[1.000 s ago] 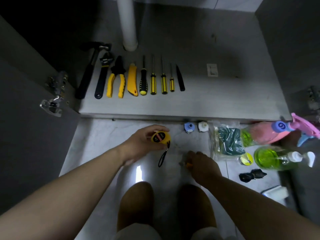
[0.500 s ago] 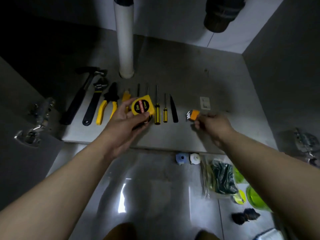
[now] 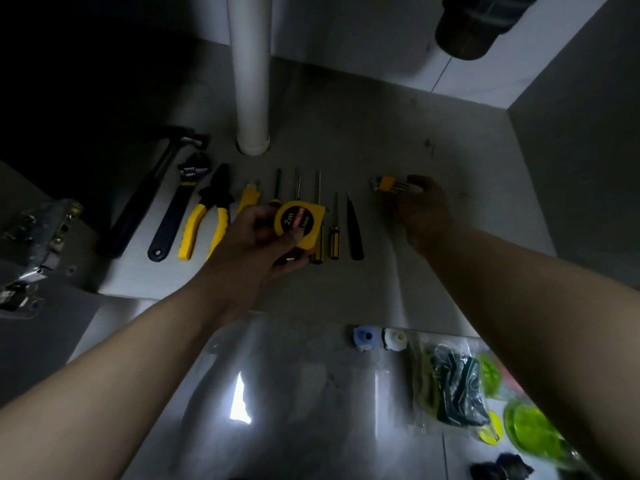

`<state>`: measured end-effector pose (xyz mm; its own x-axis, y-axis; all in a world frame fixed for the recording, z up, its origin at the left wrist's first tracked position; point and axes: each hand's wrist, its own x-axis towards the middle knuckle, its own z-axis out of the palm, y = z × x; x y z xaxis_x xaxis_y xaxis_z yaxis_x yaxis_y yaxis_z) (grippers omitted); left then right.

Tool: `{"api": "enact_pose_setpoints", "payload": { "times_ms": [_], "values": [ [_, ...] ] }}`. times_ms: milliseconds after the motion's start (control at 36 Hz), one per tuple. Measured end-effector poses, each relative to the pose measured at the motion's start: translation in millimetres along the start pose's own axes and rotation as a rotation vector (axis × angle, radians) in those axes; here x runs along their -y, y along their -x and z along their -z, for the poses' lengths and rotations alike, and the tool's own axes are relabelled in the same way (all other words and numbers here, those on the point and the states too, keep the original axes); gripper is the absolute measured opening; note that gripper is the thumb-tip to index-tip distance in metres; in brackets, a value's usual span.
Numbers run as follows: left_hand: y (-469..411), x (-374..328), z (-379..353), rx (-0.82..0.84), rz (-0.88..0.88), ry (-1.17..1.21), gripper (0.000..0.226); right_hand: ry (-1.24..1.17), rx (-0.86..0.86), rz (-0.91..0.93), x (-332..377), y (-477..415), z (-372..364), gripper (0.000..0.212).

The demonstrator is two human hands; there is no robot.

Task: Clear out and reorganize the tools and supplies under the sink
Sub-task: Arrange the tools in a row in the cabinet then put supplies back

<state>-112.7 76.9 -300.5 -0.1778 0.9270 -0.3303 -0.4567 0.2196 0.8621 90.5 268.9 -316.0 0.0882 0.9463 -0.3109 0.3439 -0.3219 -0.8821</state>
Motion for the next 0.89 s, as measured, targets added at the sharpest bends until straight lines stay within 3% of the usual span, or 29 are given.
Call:
{"api": "enact_pose_setpoints", "payload": {
  "times_ms": [250,361,417,472,528,583,750,889],
  "values": [
    [-6,3,-10,0.036,-0.067,-0.143,0.041,0.052,-0.041,0.038,2,22,-1,0.054],
    [-7,3,-15,0.02,-0.055,-0.158,0.043,0.081,-0.103,0.095,4,56,1,0.035],
    [-7,2,-18,-0.007,-0.06,-0.171,0.039,0.024,0.077,0.127,7,82,2,0.022],
    [-8,0,-22,-0.04,-0.067,-0.182,0.038,-0.074,0.361,0.079,10,102,1,0.012],
    [-8,-2,-24,-0.068,-0.071,-0.19,0.044,0.014,0.547,0.053,10,110,-2,0.023],
    [-9,-5,-27,-0.077,-0.078,-0.2,0.043,0.09,0.596,0.082,10,113,-7,0.027],
    [-9,-10,-24,-0.156,-0.099,-0.234,0.043,-0.181,0.466,-0.036,27,101,-21,0.015],
    [-10,-16,-18,-0.298,-0.108,-0.413,0.033,-0.222,0.176,-0.092,38,68,-28,0.033]
  ]
}}
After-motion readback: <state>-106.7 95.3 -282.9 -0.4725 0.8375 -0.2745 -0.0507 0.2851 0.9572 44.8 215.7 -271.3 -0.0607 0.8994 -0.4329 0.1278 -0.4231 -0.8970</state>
